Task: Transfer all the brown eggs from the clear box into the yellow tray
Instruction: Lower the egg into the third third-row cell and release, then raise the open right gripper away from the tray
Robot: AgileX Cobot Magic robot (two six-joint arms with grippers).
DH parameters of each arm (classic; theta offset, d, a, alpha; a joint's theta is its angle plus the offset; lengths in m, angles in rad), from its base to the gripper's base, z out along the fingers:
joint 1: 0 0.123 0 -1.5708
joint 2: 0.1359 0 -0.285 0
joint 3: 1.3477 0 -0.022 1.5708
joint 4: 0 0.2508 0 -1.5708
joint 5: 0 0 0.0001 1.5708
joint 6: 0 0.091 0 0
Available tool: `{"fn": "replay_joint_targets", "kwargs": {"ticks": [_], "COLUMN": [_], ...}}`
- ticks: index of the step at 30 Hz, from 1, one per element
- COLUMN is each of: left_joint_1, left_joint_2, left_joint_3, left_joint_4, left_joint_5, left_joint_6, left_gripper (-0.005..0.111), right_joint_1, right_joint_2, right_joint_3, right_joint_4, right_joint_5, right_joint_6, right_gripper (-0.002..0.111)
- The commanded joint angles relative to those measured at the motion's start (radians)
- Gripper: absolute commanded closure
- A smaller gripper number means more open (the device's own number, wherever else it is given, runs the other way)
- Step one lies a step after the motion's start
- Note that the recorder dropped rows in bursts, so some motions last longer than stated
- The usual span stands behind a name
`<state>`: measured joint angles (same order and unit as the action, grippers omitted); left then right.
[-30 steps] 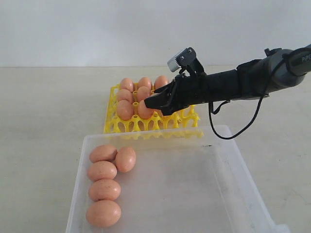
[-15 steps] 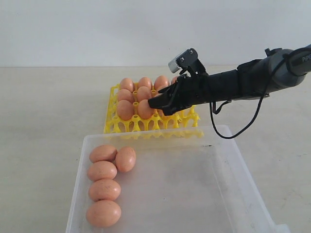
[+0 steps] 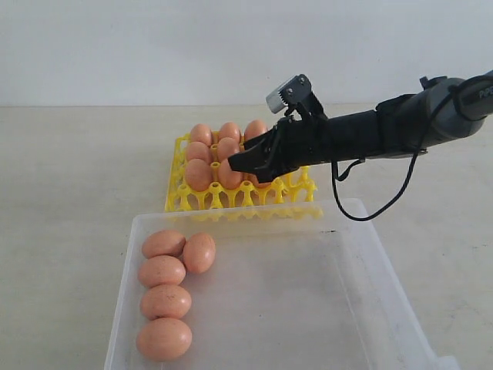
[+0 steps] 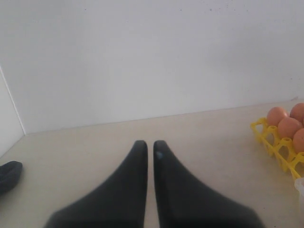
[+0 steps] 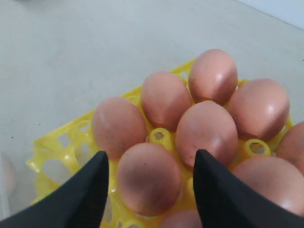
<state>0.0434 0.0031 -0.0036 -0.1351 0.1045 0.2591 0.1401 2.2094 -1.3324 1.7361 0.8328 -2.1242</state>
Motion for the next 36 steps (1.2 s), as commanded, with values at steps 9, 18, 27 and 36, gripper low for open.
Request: {"fn": "replay_joint_targets", "kwargs": {"ticks": [9, 18, 27, 36], "left_joint_1": [-0.006, -0.006, -0.006, -0.006], "left_joint_2": [-0.003, -0.003, -0.003, -0.003], "left_joint_3": [0.004, 0.004, 0.004, 0.004], "left_joint_4": [-0.003, -0.003, -0.003, -0.003], "left_joint_5": [-0.004, -0.004, -0.002, -0.002], "left_joint_6": [0.003, 0.003, 0.003, 0.003], "left_gripper": [0.103, 0.103, 0.103, 0.103], "right_joint_1": [-0.003, -0.003, -0.001, -0.001], "right_joint_2": [-0.225, -0.484, -0.734, -0.986], "right_joint_3": [-0.006, -0.006, -0.006, -0.006], "right_joint_4": [0.008, -1.058, -2.076, -1.452], "right_joint_5": [-0.165, -0.583, -0.247, -0.300], "right_joint_6": [0.158, 1.087, 2.098, 1.563], "right_gripper": [0.109, 0.109, 0.109, 0.109]}}
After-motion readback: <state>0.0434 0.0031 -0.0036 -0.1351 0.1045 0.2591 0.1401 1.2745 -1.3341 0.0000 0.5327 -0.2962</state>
